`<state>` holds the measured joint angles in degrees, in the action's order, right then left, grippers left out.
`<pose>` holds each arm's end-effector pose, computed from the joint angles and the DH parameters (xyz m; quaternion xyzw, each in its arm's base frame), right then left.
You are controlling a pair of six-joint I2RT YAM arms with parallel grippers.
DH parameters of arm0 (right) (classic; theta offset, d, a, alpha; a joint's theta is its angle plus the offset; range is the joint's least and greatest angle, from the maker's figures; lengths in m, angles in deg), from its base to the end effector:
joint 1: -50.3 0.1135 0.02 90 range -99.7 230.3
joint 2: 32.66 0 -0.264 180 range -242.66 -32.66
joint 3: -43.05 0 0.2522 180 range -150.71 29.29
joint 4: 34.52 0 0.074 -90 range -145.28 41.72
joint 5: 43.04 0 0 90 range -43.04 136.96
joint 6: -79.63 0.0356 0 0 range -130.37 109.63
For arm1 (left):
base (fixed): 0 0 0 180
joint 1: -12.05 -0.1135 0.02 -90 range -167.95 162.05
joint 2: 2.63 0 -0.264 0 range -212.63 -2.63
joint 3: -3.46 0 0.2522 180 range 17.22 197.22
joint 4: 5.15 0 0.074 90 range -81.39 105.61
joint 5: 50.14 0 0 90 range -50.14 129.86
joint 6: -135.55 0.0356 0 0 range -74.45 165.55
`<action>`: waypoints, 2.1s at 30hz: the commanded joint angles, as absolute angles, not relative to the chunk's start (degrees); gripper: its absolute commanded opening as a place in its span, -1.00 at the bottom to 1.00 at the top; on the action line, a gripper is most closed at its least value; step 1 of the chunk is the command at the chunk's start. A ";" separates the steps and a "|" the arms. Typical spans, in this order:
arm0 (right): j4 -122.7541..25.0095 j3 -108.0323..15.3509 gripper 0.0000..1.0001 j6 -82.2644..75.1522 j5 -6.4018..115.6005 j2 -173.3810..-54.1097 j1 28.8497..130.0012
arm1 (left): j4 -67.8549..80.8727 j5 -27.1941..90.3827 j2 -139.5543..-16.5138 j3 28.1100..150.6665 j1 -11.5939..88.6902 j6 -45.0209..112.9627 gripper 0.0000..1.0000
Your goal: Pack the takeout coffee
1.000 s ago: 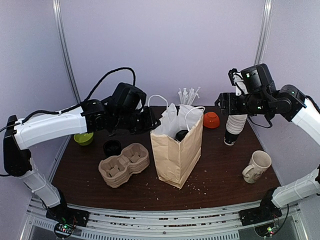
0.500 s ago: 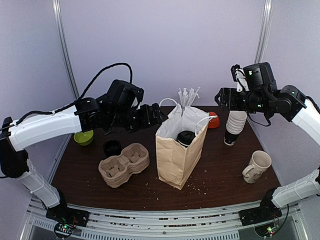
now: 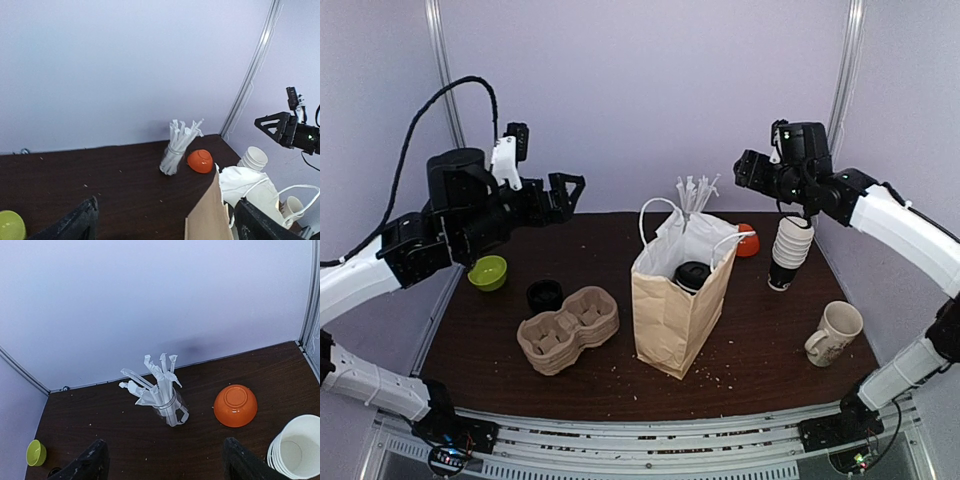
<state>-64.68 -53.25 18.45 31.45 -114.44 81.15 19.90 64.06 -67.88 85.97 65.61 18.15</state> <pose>0.2888 0.1614 0.4088 0.0675 0.7908 0.2046 0.5729 0.1637 -0.1971 0.4136 0.0325 0.7488 -0.2972 0.5915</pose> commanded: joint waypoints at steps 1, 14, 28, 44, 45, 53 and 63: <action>-54.23 -53.01 0.56 21.23 37.04 -119.96 77.13 | 7.75 71.36 -63.95 79.77 65.00 37.10 0.96; -39.93 -55.68 0.53 26.67 44.32 -133.11 70.77 | 8.88 61.57 -69.29 76.72 61.20 35.67 0.97; -33.23 -60.42 0.47 29.55 46.42 -143.40 69.55 | 10.24 58.43 -73.60 77.83 61.00 32.87 0.96; -33.35 -65.65 0.07 29.80 49.67 -149.43 69.13 | 10.87 58.67 -77.77 79.73 60.92 32.95 0.95; -33.39 -65.80 0.02 29.81 49.79 -149.58 69.18 | 10.89 58.66 -78.04 79.91 60.92 32.98 0.94; -34.10 -66.29 -0.36 29.02 50.34 -149.80 69.19 | 10.48 58.93 -78.49 79.60 60.85 31.77 0.92; -35.18 -67.55 -0.78 27.89 51.45 -149.30 69.14 | 10.37 59.02 -77.78 78.70 60.83 30.33 0.89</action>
